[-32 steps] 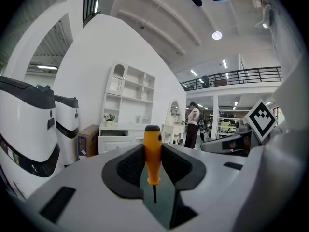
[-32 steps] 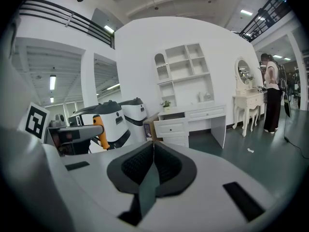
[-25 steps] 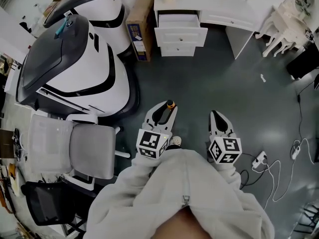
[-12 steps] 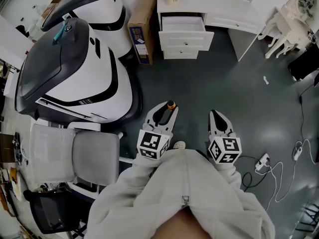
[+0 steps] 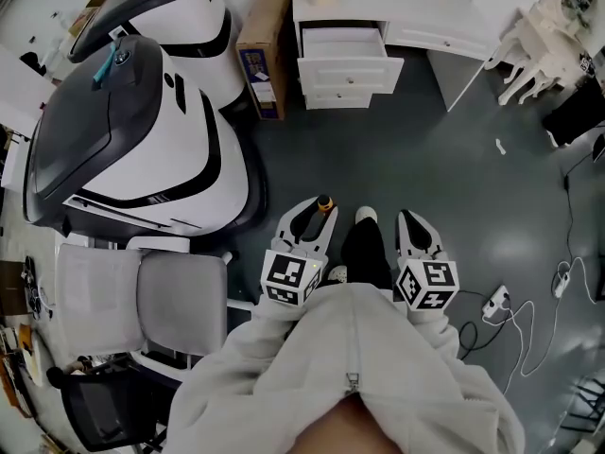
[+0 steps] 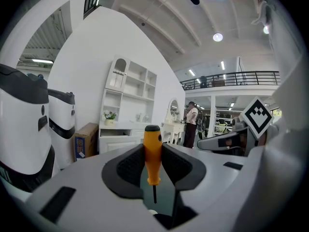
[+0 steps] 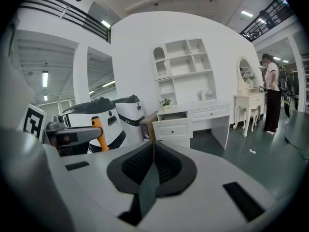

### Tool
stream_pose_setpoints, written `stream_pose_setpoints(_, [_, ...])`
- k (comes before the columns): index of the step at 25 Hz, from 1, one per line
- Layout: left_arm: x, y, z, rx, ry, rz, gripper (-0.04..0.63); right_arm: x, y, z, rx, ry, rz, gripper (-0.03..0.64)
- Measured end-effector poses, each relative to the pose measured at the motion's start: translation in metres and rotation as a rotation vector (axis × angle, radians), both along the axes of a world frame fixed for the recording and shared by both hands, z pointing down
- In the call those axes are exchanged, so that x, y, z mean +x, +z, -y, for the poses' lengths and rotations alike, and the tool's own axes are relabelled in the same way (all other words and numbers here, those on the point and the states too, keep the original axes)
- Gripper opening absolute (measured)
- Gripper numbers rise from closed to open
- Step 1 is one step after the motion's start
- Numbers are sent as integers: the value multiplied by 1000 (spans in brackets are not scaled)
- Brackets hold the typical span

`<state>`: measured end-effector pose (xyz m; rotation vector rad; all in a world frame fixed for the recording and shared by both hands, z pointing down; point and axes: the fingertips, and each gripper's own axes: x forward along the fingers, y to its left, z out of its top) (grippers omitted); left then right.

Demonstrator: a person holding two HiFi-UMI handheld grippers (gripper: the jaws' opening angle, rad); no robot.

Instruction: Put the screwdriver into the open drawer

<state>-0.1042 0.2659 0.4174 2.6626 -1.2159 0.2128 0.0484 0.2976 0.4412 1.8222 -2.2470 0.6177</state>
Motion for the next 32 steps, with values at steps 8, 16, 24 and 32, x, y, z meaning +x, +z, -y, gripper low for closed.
stream_pose_setpoints(8, [3, 4, 18, -13, -5, -11, 121, 4, 5, 17, -24, -11, -11, 34])
stream_pose_setpoints(16, [4, 6, 54, -16, -33, -4, 121, 0, 10, 58, -36, -56, -2, 34])
stream_pose_setpoints(24, [9, 3, 127, -3, -86, 4, 121, 14, 3, 139, -14, -93, -4, 34])
stream_pose_setpoints(32, [16, -6, 207, 25, -151, 8, 121, 28, -4, 225, 12, -147, -14, 34])
